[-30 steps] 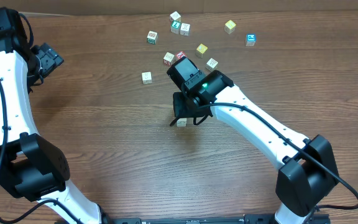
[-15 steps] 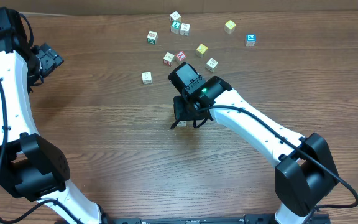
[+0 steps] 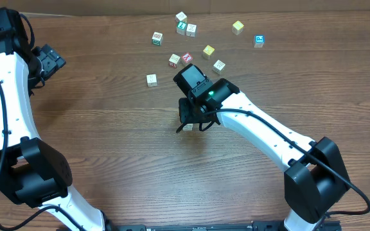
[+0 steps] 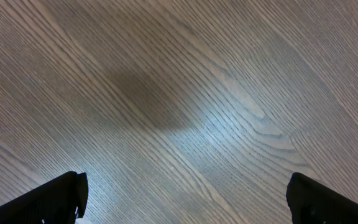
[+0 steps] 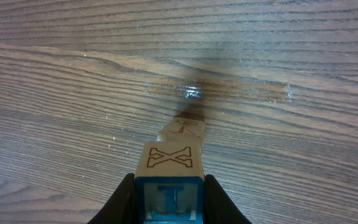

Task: Form a tower
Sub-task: 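Lower the held block onto the top of the stack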

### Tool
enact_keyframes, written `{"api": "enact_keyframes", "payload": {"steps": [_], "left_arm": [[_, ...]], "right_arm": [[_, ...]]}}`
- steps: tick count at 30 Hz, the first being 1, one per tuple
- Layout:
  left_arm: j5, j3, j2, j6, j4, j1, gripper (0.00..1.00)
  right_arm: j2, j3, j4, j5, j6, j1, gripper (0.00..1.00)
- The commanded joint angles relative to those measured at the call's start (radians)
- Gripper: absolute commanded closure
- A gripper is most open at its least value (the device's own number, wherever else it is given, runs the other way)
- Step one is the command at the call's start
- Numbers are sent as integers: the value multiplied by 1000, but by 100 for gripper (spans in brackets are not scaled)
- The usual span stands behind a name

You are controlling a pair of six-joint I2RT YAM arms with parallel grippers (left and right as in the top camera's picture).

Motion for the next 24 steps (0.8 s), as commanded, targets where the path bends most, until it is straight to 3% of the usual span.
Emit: {"api": "enact_keyframes", "payload": {"steps": [1, 24], "left_arm": [[-5, 1, -2, 5, 1, -5, 0], [-6, 1, -2, 5, 1, -5, 0]], "right_arm": [[5, -5, 7, 15, 8, 5, 86], [5, -48, 50, 14, 56, 5, 82]]}}
